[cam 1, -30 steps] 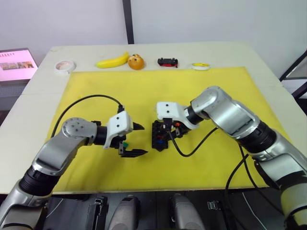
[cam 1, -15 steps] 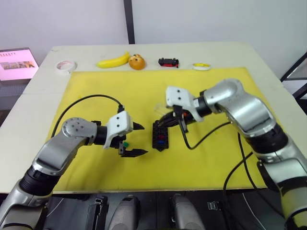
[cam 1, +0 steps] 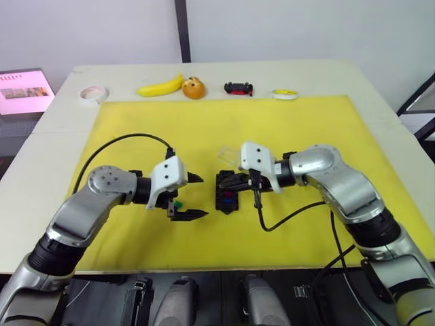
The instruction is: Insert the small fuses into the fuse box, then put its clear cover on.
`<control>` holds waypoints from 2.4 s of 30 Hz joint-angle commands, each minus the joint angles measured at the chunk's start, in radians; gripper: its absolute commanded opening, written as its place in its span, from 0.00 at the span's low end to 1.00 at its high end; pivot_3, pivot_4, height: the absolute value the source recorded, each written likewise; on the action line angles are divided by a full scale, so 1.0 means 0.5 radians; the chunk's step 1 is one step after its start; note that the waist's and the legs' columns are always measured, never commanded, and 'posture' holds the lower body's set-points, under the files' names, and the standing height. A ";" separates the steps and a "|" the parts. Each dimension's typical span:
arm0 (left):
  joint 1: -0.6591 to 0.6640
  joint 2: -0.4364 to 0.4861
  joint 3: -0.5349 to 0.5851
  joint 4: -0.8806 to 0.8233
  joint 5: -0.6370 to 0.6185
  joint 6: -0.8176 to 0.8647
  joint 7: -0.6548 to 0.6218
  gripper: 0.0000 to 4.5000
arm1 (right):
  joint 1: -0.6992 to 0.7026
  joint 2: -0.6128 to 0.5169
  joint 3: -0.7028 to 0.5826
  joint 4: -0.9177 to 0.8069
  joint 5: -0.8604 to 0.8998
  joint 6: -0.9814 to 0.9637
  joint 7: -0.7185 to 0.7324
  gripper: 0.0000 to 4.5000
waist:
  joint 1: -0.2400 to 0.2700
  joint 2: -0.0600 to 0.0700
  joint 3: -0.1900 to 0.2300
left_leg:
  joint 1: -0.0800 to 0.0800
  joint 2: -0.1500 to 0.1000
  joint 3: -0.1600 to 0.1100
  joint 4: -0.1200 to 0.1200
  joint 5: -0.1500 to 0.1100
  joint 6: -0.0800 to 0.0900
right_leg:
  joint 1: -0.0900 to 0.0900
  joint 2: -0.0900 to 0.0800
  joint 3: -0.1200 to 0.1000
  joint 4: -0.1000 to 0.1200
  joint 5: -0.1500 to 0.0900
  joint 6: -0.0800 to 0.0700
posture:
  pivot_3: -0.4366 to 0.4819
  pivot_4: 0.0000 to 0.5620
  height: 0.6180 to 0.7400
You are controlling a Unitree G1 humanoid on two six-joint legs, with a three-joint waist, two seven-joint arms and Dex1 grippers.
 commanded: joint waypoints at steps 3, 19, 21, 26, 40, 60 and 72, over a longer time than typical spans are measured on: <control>-0.032 0.000 0.020 -0.037 0.002 -0.022 -0.010 1.00 | 0.023 -0.014 0.010 -0.011 -0.006 -0.033 0.003 0.01 | -0.002 0.000 0.000 | 0.000 0.000 0.000 0.000 0.000 0.000 | 0.000 0.000 0.000 0.000 0.000 0.000 | 0.48 0.27 1.00; -0.023 0.004 0.031 -0.049 -0.002 -0.018 -0.003 1.00 | 0.089 -0.066 0.090 0.121 -0.110 -0.168 0.049 0.01 | 0.000 -0.001 -0.002 | 0.003 0.000 0.000 0.000 0.000 0.000 | 0.005 0.001 0.000 0.000 0.000 0.000 | 0.48 0.27 1.00; -0.026 0.007 0.038 -0.051 -0.007 -0.015 -0.005 1.00 | 0.028 -0.060 0.029 0.099 -0.069 -0.130 0.049 0.01 | -0.001 -0.001 -0.002 | 0.003 0.000 0.000 0.000 0.000 0.000 | 0.005 0.000 0.000 0.000 0.000 0.000 | 0.48 0.27 1.00; -0.072 0.012 0.183 -0.036 -0.153 0.091 -0.006 1.00 | -0.162 -0.043 -0.218 -0.003 0.109 0.062 0.010 0.01 | 0.000 -0.001 -0.001 | 0.002 0.000 -0.001 0.000 0.000 0.000 | 0.003 0.000 0.000 0.000 0.000 0.000 | 0.48 0.27 1.00; 0.430 0.765 0.905 0.406 -0.312 0.147 -0.459 1.00 | 0.272 -0.867 -0.884 0.051 0.356 -0.170 0.445 0.54 | -0.002 0.000 0.000 | 0.001 0.003 0.002 -0.001 -0.001 0.001 | 0.001 0.000 0.000 -0.002 0.000 0.000 | 0.48 0.27 1.00; 0.281 0.653 0.830 0.948 -0.184 0.008 -0.519 1.00 | 0.283 -0.987 -0.872 0.077 0.367 -0.168 0.327 0.99 | -0.005 0.004 0.000 | 0.004 0.007 0.006 -0.001 -0.001 0.002 | 0.003 0.001 0.000 0.000 0.000 0.000 | 0.48 0.27 1.00; -0.741 0.203 0.262 1.916 -0.140 0.714 -0.799 1.00 | -0.452 -0.400 -0.466 -0.219 0.694 0.657 -0.019 0.99 | -0.011 0.000 0.000 | -0.001 -0.002 0.002 0.004 -0.001 0.001 | -0.004 0.001 -0.001 0.016 0.000 0.000 | 0.48 0.27 1.00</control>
